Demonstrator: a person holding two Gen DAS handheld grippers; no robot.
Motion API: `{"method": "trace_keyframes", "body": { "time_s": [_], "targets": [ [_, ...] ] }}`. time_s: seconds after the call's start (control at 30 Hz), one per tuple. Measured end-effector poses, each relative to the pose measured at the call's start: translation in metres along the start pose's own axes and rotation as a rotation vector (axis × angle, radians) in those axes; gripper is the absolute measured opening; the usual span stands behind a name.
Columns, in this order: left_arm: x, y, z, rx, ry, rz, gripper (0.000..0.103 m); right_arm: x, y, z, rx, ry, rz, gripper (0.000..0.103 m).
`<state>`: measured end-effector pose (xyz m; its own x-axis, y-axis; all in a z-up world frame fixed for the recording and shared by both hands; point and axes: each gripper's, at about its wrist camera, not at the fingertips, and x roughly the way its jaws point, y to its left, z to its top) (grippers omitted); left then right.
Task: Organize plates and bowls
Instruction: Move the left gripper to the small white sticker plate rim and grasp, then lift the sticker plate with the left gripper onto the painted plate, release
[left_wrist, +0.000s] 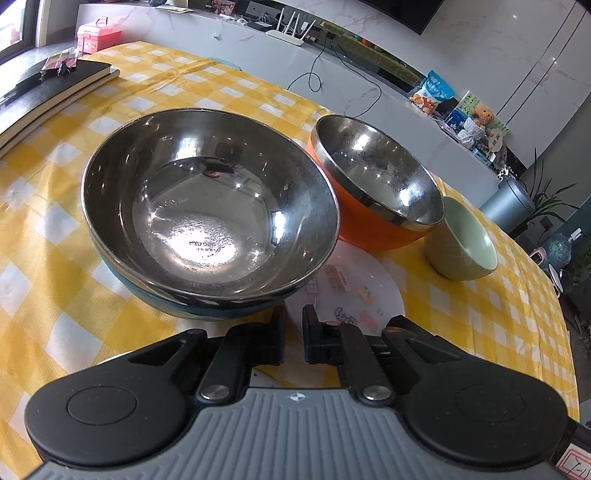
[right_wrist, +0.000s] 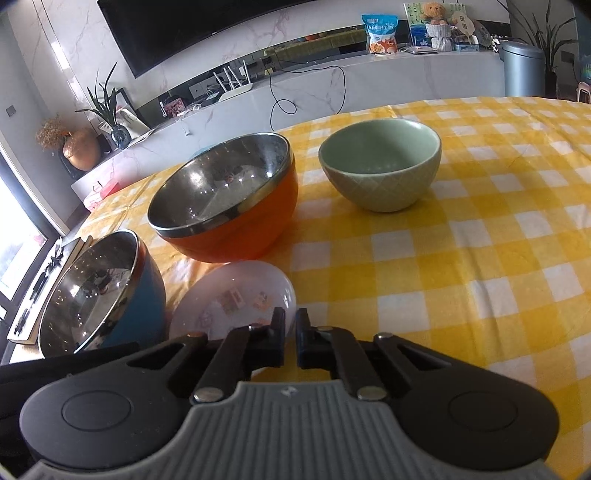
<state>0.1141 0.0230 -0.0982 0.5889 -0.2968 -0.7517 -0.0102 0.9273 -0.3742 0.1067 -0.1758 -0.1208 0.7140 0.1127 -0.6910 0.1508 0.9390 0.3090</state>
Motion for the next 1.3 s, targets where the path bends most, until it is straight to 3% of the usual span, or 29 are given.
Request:
{"method": "trace_keyframes", "body": {
  "time_s": [0.47, 0.87, 1.3],
  "targets": [
    [-0.050, -0.014, -0.014, 0.069, 0.000, 0.011, 0.008, -0.059, 0.009, -0.013, -0.008, -0.028, -0.007, 0.002],
    [-0.105, 0.009, -0.030, 0.081, -0.009, 0.048, 0.008, -0.109, 0.038, -0.046, -0.054, -0.019, 0.060, 0.003],
    [-0.122, 0.040, -0.047, 0.103, 0.007, 0.095, 0.008, -0.108, 0.056, -0.076, -0.075, 0.083, 0.121, 0.004]
  ]
}}
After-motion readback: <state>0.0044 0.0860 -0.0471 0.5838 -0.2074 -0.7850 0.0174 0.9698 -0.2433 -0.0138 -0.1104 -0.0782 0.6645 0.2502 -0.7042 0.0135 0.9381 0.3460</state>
